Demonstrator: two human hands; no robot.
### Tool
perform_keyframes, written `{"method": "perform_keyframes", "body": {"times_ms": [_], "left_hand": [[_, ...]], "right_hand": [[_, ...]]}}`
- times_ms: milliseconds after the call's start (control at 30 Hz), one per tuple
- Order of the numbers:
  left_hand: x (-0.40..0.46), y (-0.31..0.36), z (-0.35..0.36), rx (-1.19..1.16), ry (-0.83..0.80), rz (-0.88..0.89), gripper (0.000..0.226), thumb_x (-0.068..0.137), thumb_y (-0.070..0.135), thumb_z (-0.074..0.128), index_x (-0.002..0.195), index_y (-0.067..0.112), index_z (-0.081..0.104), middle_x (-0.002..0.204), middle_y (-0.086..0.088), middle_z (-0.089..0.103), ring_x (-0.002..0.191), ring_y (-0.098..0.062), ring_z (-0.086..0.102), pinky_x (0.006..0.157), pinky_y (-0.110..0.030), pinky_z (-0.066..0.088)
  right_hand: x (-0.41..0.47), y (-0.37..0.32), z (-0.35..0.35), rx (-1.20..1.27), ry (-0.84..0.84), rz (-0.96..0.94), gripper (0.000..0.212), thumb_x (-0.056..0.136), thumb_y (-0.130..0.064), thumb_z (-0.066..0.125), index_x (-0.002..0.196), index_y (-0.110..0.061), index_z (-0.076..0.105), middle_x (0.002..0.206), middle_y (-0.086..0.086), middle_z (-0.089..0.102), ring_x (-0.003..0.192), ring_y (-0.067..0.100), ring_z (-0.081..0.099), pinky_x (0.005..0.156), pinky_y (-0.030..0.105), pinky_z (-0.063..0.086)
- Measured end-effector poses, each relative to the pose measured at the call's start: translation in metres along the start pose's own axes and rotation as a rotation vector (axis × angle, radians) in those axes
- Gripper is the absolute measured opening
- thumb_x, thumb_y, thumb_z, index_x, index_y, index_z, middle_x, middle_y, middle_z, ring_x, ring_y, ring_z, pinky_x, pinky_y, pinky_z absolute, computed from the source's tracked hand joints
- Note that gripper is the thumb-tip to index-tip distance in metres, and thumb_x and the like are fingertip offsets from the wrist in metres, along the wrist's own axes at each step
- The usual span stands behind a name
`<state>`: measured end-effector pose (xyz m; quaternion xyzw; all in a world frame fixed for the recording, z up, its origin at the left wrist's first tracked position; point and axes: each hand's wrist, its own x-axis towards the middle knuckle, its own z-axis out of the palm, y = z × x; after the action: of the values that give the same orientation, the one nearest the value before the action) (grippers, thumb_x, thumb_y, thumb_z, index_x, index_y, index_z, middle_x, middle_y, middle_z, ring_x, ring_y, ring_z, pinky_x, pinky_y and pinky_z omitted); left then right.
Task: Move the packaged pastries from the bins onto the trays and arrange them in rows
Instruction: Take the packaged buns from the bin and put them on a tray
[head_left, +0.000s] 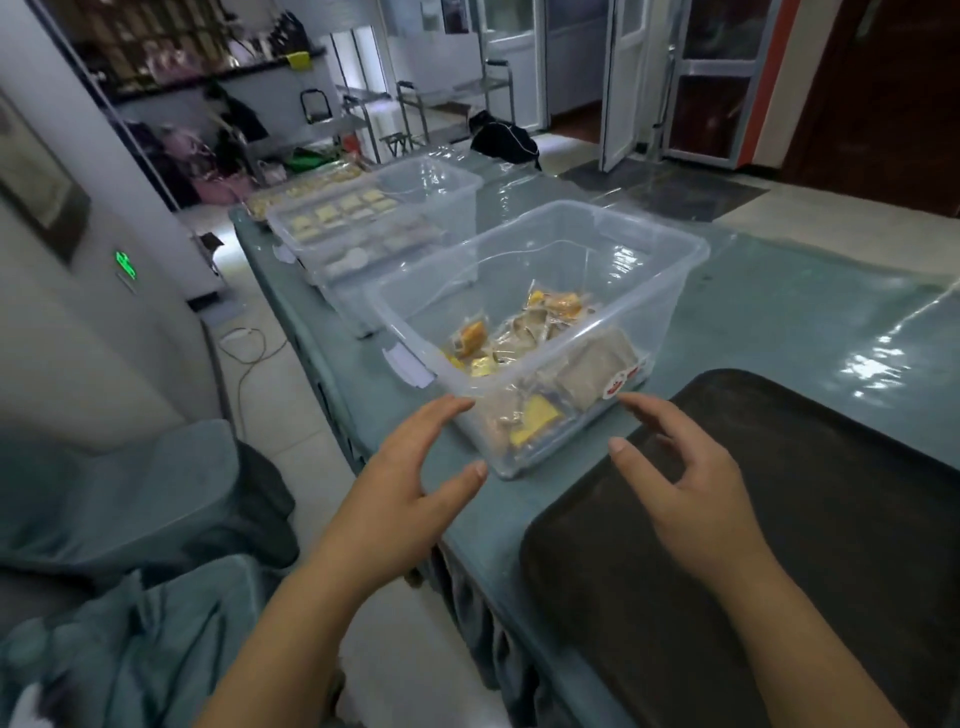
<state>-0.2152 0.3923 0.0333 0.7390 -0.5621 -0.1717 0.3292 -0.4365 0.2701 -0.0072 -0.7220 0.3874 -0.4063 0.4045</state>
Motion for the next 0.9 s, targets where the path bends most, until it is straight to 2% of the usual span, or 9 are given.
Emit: {"method": "perform_keyframes", "body": {"times_ms": [100,200,300,433,500,567,633,733,900], "left_hand": [[0.033,-0.022,-0.02,0.02,-0.006,0.01,0.055,0.092,0.046,0.061,0.141,0.052,0.038,0.142,0.042,0.03,0.122,0.033,0.02,0.104,-0.009,0.022],[0.072,-0.042,-0.041,0.017,-0.013,0.053,0.051,0.092,0.042,0.064,0.136,0.054,0.042,0.132,0.051,0.033,0.119,0.036,0.023,0.096,0.002,0.021],[0.127,-0.057,-0.064,0.061,-0.06,0.128,0.05,0.091,0.04,0.065,0.135,0.053,0.044,0.13,0.051,0.034,0.118,0.035,0.025,0.09,0.008,0.022],[0.209,-0.077,-0.089,0.174,-0.198,0.312,0.059,0.09,0.048,0.06,0.145,0.044,0.04,0.147,0.033,0.035,0.134,0.015,0.029,0.108,-0.011,0.024],[0.249,-0.09,-0.096,0.201,-0.282,0.392,0.059,0.09,0.05,0.058,0.145,0.043,0.039,0.149,0.03,0.033,0.136,0.011,0.026,0.109,-0.015,0.022],[0.289,-0.109,-0.101,0.235,-0.38,0.461,0.057,0.091,0.049,0.058,0.144,0.046,0.037,0.147,0.032,0.03,0.133,0.014,0.024,0.106,-0.009,0.018],[0.324,-0.126,-0.102,0.256,-0.496,0.527,0.056,0.093,0.049,0.059,0.144,0.05,0.035,0.149,0.03,0.029,0.135,0.012,0.024,0.107,-0.007,0.016],[0.37,-0.143,-0.097,0.313,-0.667,0.649,0.058,0.094,0.052,0.057,0.146,0.047,0.035,0.156,0.021,0.031,0.142,0.002,0.026,0.112,-0.016,0.019],[0.422,-0.133,-0.08,0.472,-0.964,0.81,0.053,0.097,0.044,0.057,0.147,0.043,0.038,0.153,0.023,0.035,0.139,-0.002,0.034,0.11,-0.021,0.027]], "right_hand": [[0.032,0.0,0.022,-0.011,-0.011,-0.018,0.04,0.087,-0.034,0.068,0.126,-0.031,0.061,0.122,-0.028,0.06,0.106,-0.006,0.057,0.088,0.002,0.039],[0.056,-0.002,0.039,-0.031,-0.017,-0.051,0.04,0.087,-0.033,0.067,0.126,-0.033,0.06,0.121,-0.039,0.055,0.119,-0.013,0.049,0.092,0.0,0.034],[0.081,-0.005,0.055,-0.085,-0.026,-0.07,0.042,0.087,-0.035,0.063,0.129,-0.034,0.058,0.128,-0.03,0.055,0.126,-0.01,0.045,0.096,0.005,0.034],[0.119,-0.013,0.086,-0.174,-0.005,-0.042,0.044,0.089,-0.04,0.063,0.131,-0.043,0.052,0.135,-0.028,0.052,0.131,-0.007,0.042,0.102,0.015,0.034],[0.14,-0.019,0.105,-0.231,0.008,-0.035,0.05,0.086,-0.048,0.057,0.134,-0.04,0.05,0.137,-0.027,0.051,0.132,-0.006,0.042,0.106,0.015,0.035],[0.159,-0.024,0.122,-0.268,0.007,-0.019,0.05,0.087,-0.05,0.054,0.135,-0.036,0.05,0.137,-0.027,0.05,0.131,-0.006,0.043,0.106,0.011,0.034],[0.173,-0.027,0.136,-0.271,0.016,0.053,0.051,0.087,-0.052,0.055,0.135,-0.037,0.052,0.135,-0.031,0.05,0.129,-0.01,0.043,0.1,0.003,0.033],[0.187,-0.028,0.156,-0.324,0.008,0.164,0.047,0.09,-0.053,0.06,0.135,-0.042,0.051,0.135,-0.037,0.046,0.127,-0.017,0.04,0.092,-0.003,0.033],[0.206,-0.035,0.168,-0.461,-0.028,0.315,0.05,0.086,-0.06,0.055,0.135,-0.047,0.049,0.136,-0.031,0.048,0.125,-0.01,0.045,0.099,0.015,0.039]]}}
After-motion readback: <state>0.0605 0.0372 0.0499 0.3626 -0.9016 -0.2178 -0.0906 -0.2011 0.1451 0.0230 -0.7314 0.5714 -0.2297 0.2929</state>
